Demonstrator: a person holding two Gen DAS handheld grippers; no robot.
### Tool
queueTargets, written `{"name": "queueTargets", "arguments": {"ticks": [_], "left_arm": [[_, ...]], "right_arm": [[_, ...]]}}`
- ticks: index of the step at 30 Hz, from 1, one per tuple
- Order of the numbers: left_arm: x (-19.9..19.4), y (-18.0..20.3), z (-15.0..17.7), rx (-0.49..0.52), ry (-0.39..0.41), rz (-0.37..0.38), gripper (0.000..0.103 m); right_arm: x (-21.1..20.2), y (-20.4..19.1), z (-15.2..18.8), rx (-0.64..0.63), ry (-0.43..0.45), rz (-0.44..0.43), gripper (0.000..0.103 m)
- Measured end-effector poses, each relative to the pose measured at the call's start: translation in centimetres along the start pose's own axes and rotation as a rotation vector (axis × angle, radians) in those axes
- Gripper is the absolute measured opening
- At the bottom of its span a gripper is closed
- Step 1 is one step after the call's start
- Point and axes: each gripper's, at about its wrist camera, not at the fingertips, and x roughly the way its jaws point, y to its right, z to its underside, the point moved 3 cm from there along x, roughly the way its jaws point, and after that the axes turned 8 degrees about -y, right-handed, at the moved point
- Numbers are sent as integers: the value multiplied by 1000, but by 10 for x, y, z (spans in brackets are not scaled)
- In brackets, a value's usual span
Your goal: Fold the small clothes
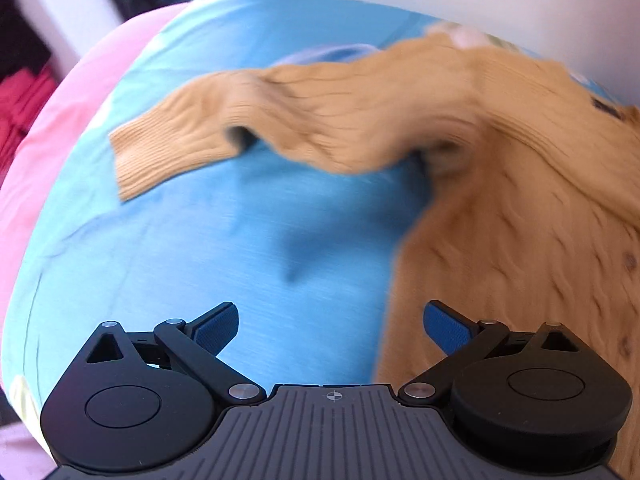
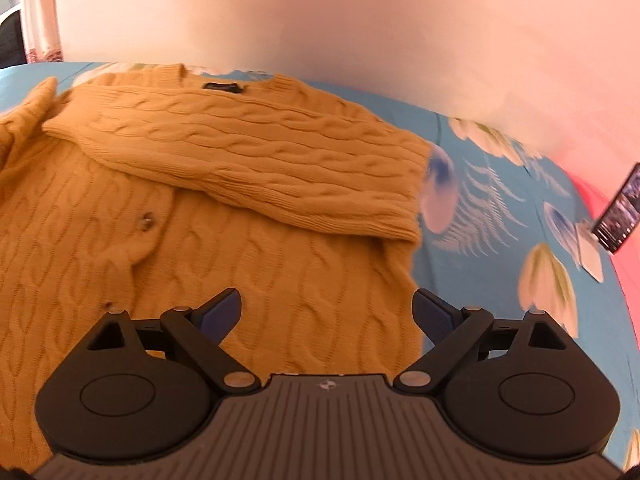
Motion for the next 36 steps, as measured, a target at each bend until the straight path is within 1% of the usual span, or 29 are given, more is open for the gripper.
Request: {"name": "queueTargets", "arguments": {"ticks": [5, 9, 11, 17, 23, 26, 29, 34, 36], "left_arm": [[10, -32, -13, -95, -6, -17, 103], [13, -52, -26, -200, -5, 17, 103], [12, -59, -32, -233, 5, 23, 103], [5, -58, -48, -236, 41, 14, 103], [11, -53, -61, -248, 38, 57, 103], [21, -55, -70, -279, 23, 104, 103], [36, -59, -79, -328, -10, 176, 103], [63, -77, -90, -482, -71, 318, 103], [67, -83, -95, -533, -59, 358, 103]], "right_arm": [[3, -9, 2, -29, -17, -2, 94], [7, -12, 4, -37, -36, -2, 94], [9, -14, 5, -42, -41, -4, 94], [10, -18, 4, -65, -46, -4, 94], [13, -21, 5, -80, -58, -1, 94], [15, -21, 6, -81, -65, 1, 94], [16, -20, 6, -81, -70, 4, 94], [19, -16, 8, -75, -75, 14, 94], [20, -13, 10, -66, -80, 17, 94]]}}
